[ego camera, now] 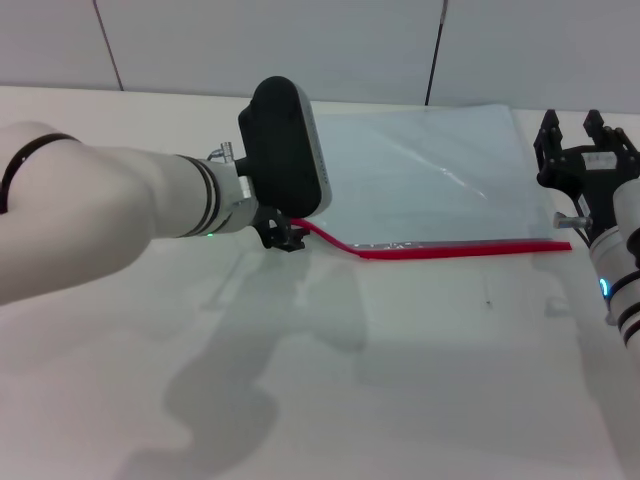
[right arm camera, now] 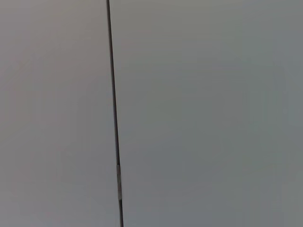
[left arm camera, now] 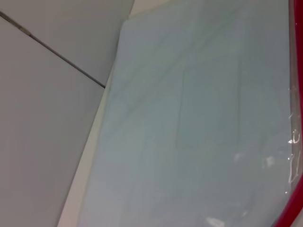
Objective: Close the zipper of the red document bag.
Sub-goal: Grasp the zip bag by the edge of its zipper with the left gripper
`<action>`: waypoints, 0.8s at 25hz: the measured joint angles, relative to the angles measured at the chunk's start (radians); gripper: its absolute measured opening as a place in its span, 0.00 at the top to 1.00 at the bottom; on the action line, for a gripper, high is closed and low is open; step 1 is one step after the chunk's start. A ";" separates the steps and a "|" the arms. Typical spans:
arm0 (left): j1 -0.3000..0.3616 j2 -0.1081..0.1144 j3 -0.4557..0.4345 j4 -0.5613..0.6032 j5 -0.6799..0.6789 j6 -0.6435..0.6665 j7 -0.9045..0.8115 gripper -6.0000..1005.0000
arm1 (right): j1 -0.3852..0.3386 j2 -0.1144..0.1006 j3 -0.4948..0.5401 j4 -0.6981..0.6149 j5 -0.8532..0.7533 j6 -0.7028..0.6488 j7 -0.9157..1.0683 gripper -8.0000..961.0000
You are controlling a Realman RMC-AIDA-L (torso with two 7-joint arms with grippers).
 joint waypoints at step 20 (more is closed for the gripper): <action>-0.011 -0.004 0.000 -0.024 -0.035 -0.004 -0.003 0.19 | 0.002 -0.002 0.000 -0.003 0.000 0.003 0.000 0.54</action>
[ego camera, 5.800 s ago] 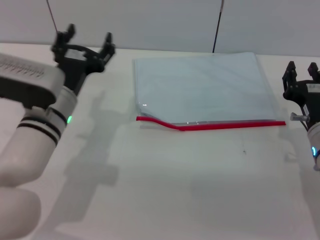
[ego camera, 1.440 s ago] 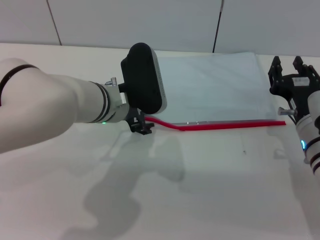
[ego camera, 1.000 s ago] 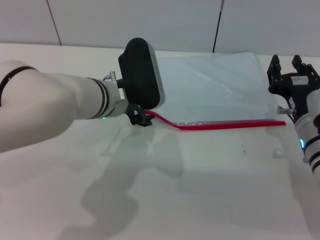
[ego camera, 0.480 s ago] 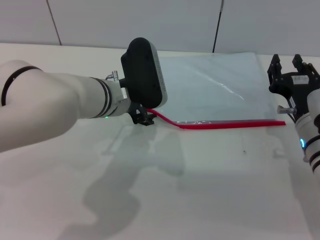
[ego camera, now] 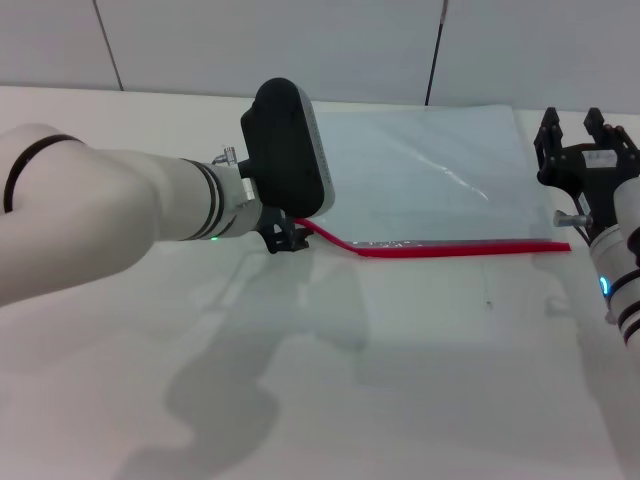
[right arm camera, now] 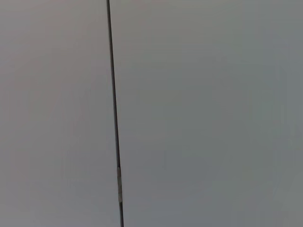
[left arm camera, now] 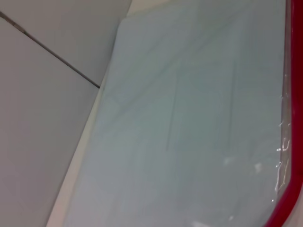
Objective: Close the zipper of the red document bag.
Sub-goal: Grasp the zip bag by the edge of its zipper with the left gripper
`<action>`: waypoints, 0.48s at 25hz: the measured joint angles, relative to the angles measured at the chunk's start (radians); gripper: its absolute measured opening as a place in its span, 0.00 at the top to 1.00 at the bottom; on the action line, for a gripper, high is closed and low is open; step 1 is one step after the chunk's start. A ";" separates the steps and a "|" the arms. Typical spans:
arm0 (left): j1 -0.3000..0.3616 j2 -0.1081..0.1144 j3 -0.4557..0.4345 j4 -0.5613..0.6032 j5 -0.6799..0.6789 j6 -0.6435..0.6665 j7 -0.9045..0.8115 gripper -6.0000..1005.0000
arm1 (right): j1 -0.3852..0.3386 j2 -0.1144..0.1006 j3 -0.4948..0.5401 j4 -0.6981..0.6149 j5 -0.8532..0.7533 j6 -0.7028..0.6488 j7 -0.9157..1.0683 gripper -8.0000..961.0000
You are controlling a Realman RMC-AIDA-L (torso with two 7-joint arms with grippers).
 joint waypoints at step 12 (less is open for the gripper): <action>-0.008 0.000 0.000 -0.015 0.000 0.002 -0.006 0.33 | 0.000 0.000 0.000 -0.012 0.000 -0.002 0.000 0.54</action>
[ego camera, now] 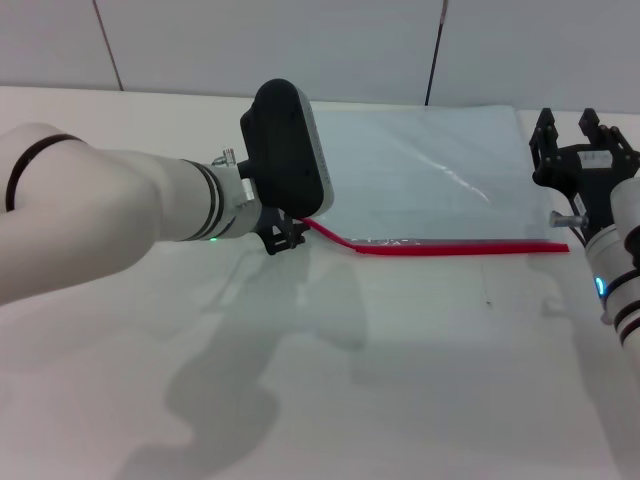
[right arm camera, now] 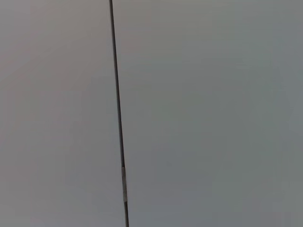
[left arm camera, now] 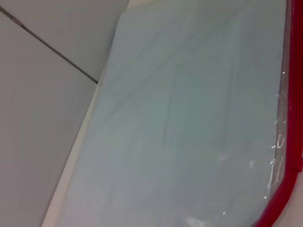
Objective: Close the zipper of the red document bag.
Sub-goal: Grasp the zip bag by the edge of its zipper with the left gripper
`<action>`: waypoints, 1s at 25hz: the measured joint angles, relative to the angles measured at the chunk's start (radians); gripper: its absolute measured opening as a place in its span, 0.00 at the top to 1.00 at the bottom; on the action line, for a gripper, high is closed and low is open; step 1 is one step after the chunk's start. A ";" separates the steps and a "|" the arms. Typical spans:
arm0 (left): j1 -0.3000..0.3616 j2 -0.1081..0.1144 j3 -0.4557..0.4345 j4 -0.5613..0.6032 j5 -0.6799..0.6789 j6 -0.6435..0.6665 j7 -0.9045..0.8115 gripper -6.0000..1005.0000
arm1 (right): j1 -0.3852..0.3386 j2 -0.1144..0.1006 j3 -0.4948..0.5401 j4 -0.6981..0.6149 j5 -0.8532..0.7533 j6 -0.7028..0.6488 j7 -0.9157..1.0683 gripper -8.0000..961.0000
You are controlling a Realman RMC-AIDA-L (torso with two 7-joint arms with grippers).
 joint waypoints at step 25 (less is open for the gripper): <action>-0.015 0.002 -0.034 -0.007 0.010 -0.002 -0.066 0.87 | -0.001 0.000 0.000 -0.013 0.000 0.011 -0.002 0.55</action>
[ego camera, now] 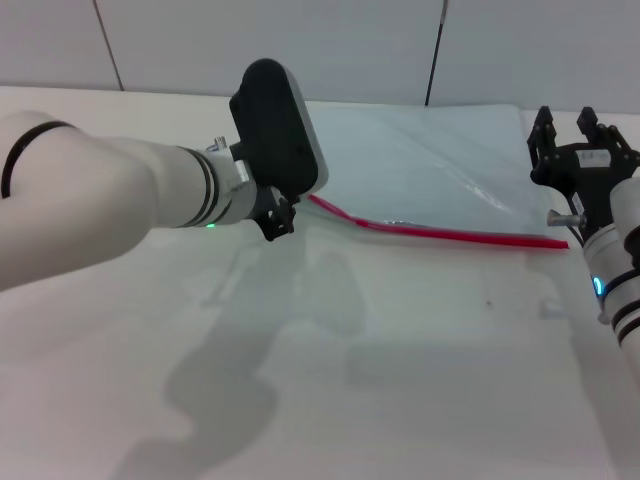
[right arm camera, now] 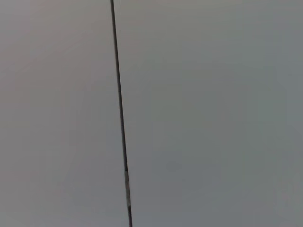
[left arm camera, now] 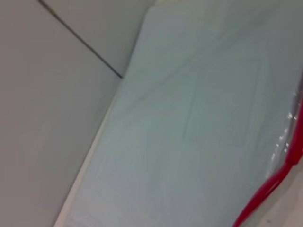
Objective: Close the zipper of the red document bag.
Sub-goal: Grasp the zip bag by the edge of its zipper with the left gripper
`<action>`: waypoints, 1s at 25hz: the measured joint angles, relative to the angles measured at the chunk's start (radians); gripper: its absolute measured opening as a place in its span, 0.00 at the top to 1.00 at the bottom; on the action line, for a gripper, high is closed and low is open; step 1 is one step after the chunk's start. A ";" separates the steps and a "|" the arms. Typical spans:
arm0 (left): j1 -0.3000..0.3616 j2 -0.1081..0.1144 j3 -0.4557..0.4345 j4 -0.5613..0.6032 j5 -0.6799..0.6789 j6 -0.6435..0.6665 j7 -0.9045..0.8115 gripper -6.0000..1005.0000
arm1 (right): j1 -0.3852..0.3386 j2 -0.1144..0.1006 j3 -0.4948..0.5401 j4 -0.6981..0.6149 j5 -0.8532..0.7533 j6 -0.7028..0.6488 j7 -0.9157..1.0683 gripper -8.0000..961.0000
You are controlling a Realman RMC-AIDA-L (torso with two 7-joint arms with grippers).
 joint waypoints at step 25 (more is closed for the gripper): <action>0.013 0.004 -0.006 0.054 0.009 0.023 -0.123 0.96 | -0.028 -0.104 0.000 -0.272 0.000 0.018 -0.181 0.56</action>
